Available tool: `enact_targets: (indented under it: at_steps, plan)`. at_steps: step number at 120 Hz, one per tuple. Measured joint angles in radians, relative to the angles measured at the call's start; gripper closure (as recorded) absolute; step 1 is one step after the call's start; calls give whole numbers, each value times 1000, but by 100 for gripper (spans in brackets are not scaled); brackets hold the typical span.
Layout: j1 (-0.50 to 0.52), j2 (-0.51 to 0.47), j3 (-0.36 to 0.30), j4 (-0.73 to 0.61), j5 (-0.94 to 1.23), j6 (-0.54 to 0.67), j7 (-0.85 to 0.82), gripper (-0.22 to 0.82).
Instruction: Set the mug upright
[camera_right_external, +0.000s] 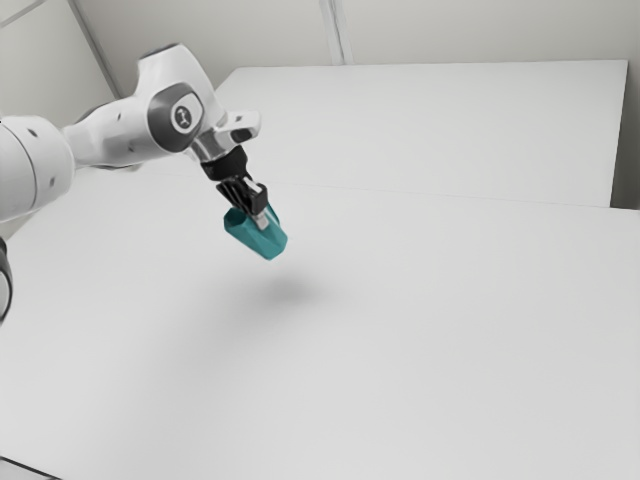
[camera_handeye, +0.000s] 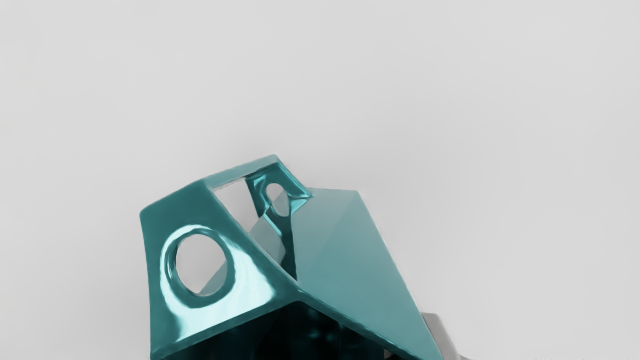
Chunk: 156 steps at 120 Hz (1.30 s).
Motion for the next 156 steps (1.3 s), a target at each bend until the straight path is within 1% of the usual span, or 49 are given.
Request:
enact_targets:
  at_steps: [16,36,53,64,85,96,100,117,127,140,150,156]
  plan:
    - [-7,15,-11,20,146,-9,-57,78]
    - [-8,11,-20,-39,243,-18,-113,78]
    - [-5,11,-21,-118,273,23,-151,78]
    - [-3,24,-21,-134,280,47,-171,78]
    - [4,84,-21,-140,286,83,-202,78]
    - [4,95,-21,-140,288,95,-215,78]
    - [4,96,-21,-140,288,98,-219,76]
    - [2,91,-20,-140,284,105,-232,44]
    - [-3,74,-21,-140,283,107,-239,30]
    - [-15,16,-22,-139,279,103,-244,18]
    - [-21,-35,-24,-126,269,89,-248,12]
    - [-22,-51,-25,-89,255,64,-250,10]
